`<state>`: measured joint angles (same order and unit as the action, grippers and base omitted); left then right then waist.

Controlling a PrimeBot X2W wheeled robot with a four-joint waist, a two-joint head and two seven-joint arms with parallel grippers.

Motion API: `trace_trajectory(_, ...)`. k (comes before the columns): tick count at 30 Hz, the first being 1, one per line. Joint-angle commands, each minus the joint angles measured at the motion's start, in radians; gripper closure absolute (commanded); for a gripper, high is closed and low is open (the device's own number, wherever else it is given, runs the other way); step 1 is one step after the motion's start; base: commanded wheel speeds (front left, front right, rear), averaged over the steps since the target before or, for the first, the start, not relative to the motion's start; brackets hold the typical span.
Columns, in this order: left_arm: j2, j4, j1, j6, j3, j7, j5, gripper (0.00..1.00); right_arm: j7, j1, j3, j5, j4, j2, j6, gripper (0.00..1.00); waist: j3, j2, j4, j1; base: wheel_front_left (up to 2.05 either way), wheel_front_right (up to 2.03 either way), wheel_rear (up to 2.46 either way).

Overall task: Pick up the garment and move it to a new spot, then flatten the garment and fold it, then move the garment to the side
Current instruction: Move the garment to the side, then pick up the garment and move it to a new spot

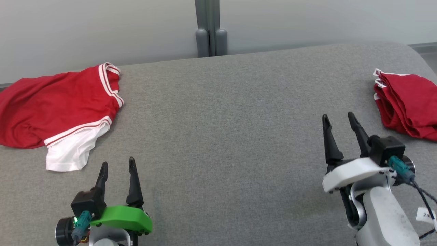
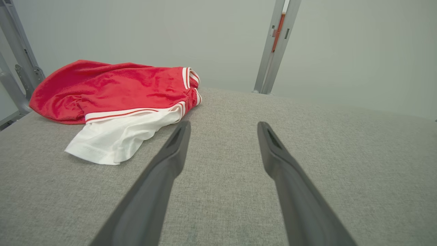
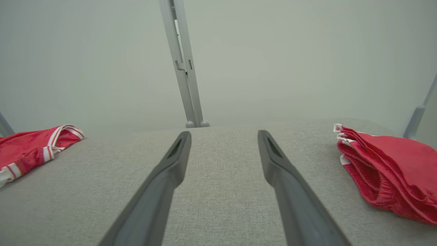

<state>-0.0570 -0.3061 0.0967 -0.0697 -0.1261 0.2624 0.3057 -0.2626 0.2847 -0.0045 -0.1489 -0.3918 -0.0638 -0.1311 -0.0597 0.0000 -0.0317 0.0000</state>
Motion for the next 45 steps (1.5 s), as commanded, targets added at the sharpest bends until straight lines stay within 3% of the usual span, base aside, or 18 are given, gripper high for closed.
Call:
trace_trajectory(1,0.0,0.005,-0.021,0.006,-0.002,0.003,-0.007,0.0,-0.003,-0.039,0.004,-0.004,0.028,0.003,0.001,0.0,0.03,0.0,0.032,0.0,0.0,0.0,0.0)
trace_trajectory(5,0.004,0.019,-0.049,0.008,-0.018,0.003,-0.01,0.0,0.0,-0.131,0.006,0.025,0.096,0.011,0.001,0.0,0.041,0.0,0.05,0.0,0.0,0.0,0.0)
trace_trajectory(11,0.006,0.031,-0.076,0.006,-0.034,0.003,0.001,0.0,0.014,-0.236,0.038,-0.037,0.174,0.012,0.001,0.0,0.05,0.0,0.059,0.0,0.0,0.0,0.0)
trace_trajectory(20,0.006,0.036,-0.073,-0.003,-0.052,0.003,0.019,0.0,0.032,-0.265,0.043,-0.043,0.212,0.012,0.001,0.0,0.054,0.0,0.056,0.0,0.0,0.0,0.0)
trace_trajectory(25,0.005,0.039,-0.06,-0.007,-0.058,0.003,0.02,0.0,0.033,-0.276,0.04,-0.043,0.224,0.012,0.001,0.0,0.052,0.0,0.097,0.0,0.0,0.0,0.0)
trace_trajectory(30,0.005,0.038,-0.051,-0.007,-0.061,0.003,0.012,0.0,0.027,-0.281,0.033,-0.038,0.232,0.012,0.001,0.0,0.053,0.0,0.198,0.0,0.0,0.0,0.0)
trace_trajectory(41,0.005,0.04,-0.049,0.004,-0.05,0.002,-0.008,0.0,0.021,-0.275,0.028,-0.034,0.225,0.012,0.001,0.0,0.038,0.0,0.508,0.0,0.0,0.0,0.0)
trace_trajectory(45,0.005,0.055,-0.063,-0.005,-0.029,0.002,-0.005,0.0,0.026,-0.248,0.057,-0.031,0.222,0.013,0.001,0.0,0.023,0.0,0.562,0.0,0.0,0.0,0.0)
